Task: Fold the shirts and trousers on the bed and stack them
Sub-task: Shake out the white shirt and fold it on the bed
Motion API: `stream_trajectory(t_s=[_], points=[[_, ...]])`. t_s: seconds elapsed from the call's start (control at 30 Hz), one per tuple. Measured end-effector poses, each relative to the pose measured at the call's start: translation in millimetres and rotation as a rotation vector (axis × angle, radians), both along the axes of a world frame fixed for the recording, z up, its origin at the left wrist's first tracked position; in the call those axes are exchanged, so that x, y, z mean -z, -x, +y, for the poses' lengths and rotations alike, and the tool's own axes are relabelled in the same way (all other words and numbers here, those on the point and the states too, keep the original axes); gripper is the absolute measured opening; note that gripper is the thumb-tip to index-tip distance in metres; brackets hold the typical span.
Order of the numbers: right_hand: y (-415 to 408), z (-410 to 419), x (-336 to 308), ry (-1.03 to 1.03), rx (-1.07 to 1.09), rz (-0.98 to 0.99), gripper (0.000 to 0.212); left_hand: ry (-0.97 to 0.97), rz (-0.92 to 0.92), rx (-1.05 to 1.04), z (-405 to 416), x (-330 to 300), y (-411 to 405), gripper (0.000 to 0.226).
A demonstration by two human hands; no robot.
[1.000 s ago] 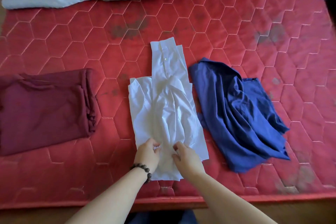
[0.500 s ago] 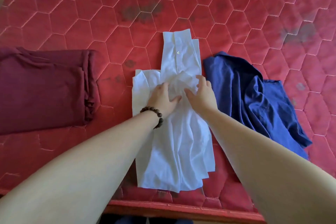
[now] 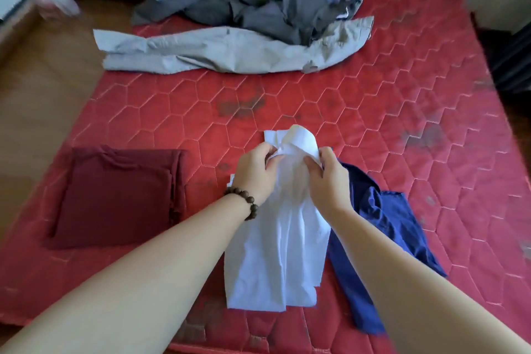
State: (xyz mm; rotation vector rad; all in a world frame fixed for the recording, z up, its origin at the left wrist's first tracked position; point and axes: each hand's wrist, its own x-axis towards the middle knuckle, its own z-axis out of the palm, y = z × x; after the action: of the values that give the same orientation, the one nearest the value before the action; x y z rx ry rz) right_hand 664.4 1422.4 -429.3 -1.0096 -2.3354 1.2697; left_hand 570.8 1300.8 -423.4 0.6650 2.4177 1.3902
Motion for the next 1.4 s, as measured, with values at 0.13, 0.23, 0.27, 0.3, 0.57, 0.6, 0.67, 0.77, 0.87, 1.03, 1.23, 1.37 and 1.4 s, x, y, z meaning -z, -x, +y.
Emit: stream_trajectory(t_s=[0.13,0.23,0.27,0.3,0.57,0.6,0.67,0.77,0.87,1.03,1.23,1.37,1.4], points=[[27.4,9.6,-132.2,-0.079,-0.040,0.178,0.031,-0.091,0.162,0.007,7.6,-127.5,33.7,0.017],[44.9,16.9,-237.9,-0.212,-0.063,0.290,0.035,-0.192,0.282,0.017,9.8,-230.0,53.4,0.015],[49.0,19.2,-273.2,-0.256,-0.066,0.325,0.036,-0.223,0.322,0.033,9.5,-264.4,57.6,0.016],[51.9,21.3,-307.6,-0.293,-0.071,0.354,0.033,-0.249,0.364,0.056,8.0,-298.8,60.4,0.016],[29.2,24.2,-550.5,-0.526,-0.260,0.482,0.014,-0.449,0.612,0.309,-34.1,-547.7,64.8,0.039],[24.2,23.8,-571.8,-0.554,-0.279,0.479,0.017,-0.498,0.607,0.317,-37.7,-571.4,64.9,0.041],[14.0,17.9,-609.4,-0.572,-0.318,0.507,0.018,-0.537,0.528,0.393,-37.8,-608.2,61.4,0.040],[3.3,7.3,-649.0,-0.719,-0.325,0.543,0.026,-0.499,0.354,0.639,-25.3,-636.7,48.1,0.034],[-6.1,1.1,-668.8,-0.820,-0.315,0.553,0.022,-0.434,0.207,0.878,-11.6,-646.6,33.4,0.059],[-25.5,-1.2,-672.8,-0.695,-0.306,0.573,0.026,-0.304,0.196,0.967,12.9,-644.7,17.6,0.043],[-54.3,10.4,-670.1,-0.535,-0.260,0.571,0.023,-0.269,0.418,0.678,21.4,-648.3,0.6,0.047],[-60.4,-1.1,-661.1,-0.438,-0.181,0.464,0.021,-0.293,0.350,0.428,24.3,-653.7,-1.8,0.052],[-57.5,-8.1,-656.5,-0.404,-0.187,0.400,0.027,-0.284,0.309,0.401,25.4,-656.1,-4.3,0.060]])
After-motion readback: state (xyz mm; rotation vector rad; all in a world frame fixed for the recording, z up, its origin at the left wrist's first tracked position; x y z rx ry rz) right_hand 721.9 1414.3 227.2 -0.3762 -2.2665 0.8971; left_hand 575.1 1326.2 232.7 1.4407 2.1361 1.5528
